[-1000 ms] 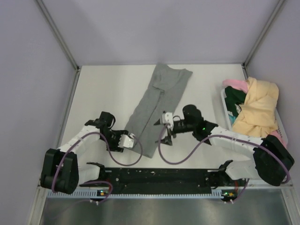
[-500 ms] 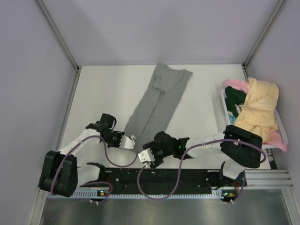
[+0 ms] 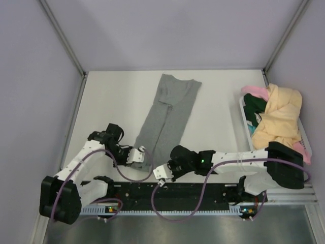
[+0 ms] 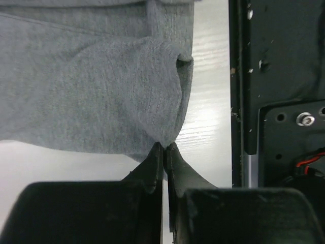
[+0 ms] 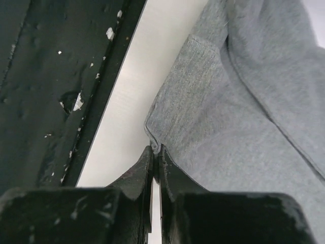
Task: Fold and stack the t-shirts
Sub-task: Grab the bottom of the folded rectangular tshirt with both arms, then fold the folded rectangular tshirt in 1/3 of the way, then grab one side of the 2/3 rectangular tshirt with both arms
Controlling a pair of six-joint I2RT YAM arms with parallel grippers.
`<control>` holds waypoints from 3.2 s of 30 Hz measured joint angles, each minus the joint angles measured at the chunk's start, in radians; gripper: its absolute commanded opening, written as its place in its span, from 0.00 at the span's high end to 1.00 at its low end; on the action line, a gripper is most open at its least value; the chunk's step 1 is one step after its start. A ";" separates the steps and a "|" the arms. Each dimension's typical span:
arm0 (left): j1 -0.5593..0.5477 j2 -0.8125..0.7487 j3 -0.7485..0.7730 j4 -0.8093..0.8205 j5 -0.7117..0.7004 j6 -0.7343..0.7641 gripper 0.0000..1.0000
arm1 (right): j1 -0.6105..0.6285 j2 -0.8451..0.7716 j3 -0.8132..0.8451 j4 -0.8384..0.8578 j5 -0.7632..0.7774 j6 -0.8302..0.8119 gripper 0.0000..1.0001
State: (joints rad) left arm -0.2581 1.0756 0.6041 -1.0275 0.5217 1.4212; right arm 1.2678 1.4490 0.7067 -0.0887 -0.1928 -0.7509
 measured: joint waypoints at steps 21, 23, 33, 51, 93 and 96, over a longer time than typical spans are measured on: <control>-0.005 0.690 0.966 -0.119 0.087 -0.395 1.00 | -0.544 -0.004 0.104 0.100 -0.062 0.195 1.00; -0.006 0.781 1.078 -0.118 0.086 -0.409 1.00 | -0.566 0.033 0.120 0.115 -0.055 0.190 1.00; -0.017 1.077 1.375 -0.126 0.051 -0.422 1.00 | -0.684 0.188 0.212 0.181 -0.040 0.120 1.00; -0.061 1.181 1.437 0.138 -0.150 -0.575 0.53 | -0.756 0.403 0.378 0.222 0.108 0.094 0.57; -0.113 0.634 0.409 0.521 -0.113 0.005 0.95 | -0.417 0.183 0.034 0.167 0.154 -0.130 1.00; -0.139 0.650 0.413 0.539 -0.172 -0.026 1.00 | -0.417 0.183 0.041 0.150 0.156 -0.131 1.00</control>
State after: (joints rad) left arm -0.3973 1.7260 1.0172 -0.4881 0.3492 1.3956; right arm 0.8509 1.6321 0.7479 0.0616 -0.0372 -0.8818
